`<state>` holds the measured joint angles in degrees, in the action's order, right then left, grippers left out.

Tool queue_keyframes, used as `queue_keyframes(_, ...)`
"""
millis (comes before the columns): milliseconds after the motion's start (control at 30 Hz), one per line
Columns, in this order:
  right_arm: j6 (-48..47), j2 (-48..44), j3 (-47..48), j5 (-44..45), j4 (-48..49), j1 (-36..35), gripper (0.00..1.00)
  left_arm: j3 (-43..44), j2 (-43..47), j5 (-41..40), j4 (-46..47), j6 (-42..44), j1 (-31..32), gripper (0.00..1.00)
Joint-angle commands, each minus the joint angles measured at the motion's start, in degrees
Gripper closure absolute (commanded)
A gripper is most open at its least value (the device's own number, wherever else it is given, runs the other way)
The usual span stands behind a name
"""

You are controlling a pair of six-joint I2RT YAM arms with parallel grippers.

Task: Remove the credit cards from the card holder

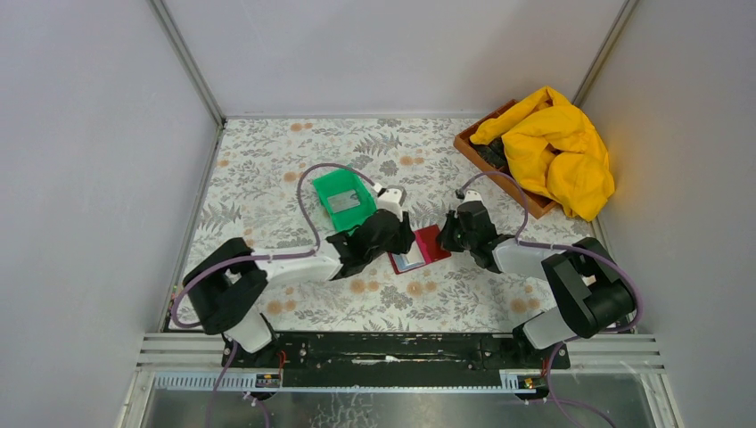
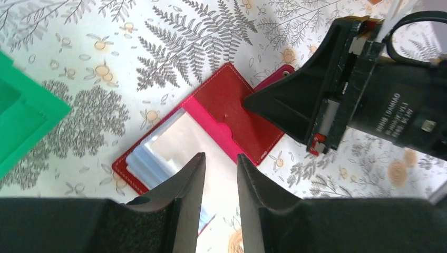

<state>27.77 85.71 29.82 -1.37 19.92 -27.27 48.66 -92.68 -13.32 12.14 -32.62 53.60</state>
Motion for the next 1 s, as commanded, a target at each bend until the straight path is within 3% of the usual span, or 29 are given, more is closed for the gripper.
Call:
queue_keyframes(0,0.23,1.18,0.19,-1.64,-0.69,-0.16,1.0,-5.98,6.16,-0.42,4.06,-7.23,0.32,0.64)
queue_keyframes(167,-0.19,-0.07,-0.2,-0.17,-1.19,-0.16,1.0,-14.86,9.98,-3.47,10.11,-17.63,1.81,0.61)
queue_keyframes(367,-0.33,-0.14,-0.5,-0.82,-0.81,-0.17,1.0,-14.3,6.47,-7.77,11.56,-21.48,4.16,0.34)
queue_keyframes(967,-0.79,-0.04,-0.47,-0.92,-0.93,-0.16,1.0,-8.87,-2.84,-6.46,13.26,-20.96,4.34,0.33)
